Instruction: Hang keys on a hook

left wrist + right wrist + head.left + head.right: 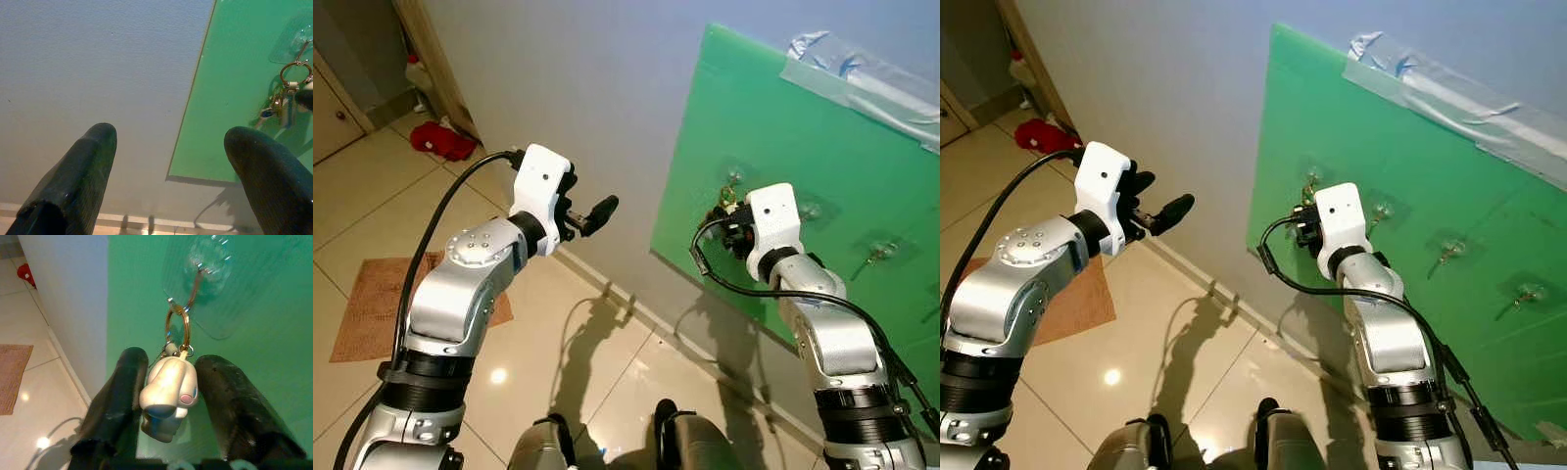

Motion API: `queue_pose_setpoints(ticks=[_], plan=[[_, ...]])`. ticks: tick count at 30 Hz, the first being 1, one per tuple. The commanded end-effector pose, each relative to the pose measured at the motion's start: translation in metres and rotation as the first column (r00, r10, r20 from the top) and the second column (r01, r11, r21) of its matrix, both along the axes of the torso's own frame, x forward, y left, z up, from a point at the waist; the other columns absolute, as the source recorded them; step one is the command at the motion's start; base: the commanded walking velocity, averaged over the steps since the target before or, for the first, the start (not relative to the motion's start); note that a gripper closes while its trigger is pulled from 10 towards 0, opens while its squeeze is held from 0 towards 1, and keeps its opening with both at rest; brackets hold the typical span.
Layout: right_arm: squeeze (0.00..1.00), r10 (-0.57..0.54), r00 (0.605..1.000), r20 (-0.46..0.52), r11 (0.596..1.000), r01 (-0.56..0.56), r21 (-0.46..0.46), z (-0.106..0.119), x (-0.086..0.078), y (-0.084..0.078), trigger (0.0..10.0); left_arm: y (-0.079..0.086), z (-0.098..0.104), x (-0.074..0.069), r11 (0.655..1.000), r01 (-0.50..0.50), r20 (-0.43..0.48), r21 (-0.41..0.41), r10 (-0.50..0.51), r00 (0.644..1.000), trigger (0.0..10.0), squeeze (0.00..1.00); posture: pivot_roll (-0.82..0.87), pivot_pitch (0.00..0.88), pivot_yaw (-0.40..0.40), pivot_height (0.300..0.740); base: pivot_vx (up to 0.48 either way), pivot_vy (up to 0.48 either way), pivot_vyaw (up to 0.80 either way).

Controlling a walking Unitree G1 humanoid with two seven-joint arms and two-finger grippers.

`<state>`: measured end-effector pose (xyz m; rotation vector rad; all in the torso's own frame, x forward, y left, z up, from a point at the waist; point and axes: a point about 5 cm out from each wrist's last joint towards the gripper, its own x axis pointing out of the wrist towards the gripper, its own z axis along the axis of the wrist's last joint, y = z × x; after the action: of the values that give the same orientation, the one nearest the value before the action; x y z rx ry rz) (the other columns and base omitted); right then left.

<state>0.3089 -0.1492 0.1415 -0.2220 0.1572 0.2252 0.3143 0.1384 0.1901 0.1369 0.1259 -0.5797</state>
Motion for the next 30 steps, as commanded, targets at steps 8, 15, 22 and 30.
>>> queue_pose_setpoints(ticks=[8, 15, 22, 30], plan=[[1.0, 0.001, 1.0, -0.016, 1.0, -0.001, -0.025, -0.013, -0.011, 0.001, 10.0, -0.002, -0.005, -0.003, 1.0, 0.006, -0.014, 0.003, -0.006, 1.0, 10.0, 0.0, -0.07, 0.205, -0.034, 0.74, 0.0, 0.0, 0.0], [1.0, 0.004, 0.996, 0.093, 0.996, 0.005, -0.094, -0.008, -0.015, 0.004, 10.0, 0.002, -0.02, -0.004, 0.997, -0.078, -0.011, 0.002, 0.078, 0.997, 10.0, 0.0, -0.08, 0.186, -0.028, 0.74, 0.0, 0.0, 0.0], [1.0, -0.008, 0.982, 0.188, 0.988, 0.036, -0.149, -0.01, -0.026, 0.006, 10.0, -0.002, -0.05, -0.021, 0.981, -0.178, -0.059, -0.077, 0.173, 0.983, 10.0, 0.0, -0.1, 0.171, -0.018, 0.74, 0.0, 0.0, 0.0], [1.0, -0.059, 0.97, 0.237, 0.982, 0.099, -0.161, -0.012, -0.035, -0.004, 10.0, -0.008, -0.065, -0.029, 0.981, -0.186, -0.027, -0.055, 0.184, 0.982, 10.0, 0.0, -0.12, 0.153, -0.004, 0.74, 0.0, 0.0, 0.0]])
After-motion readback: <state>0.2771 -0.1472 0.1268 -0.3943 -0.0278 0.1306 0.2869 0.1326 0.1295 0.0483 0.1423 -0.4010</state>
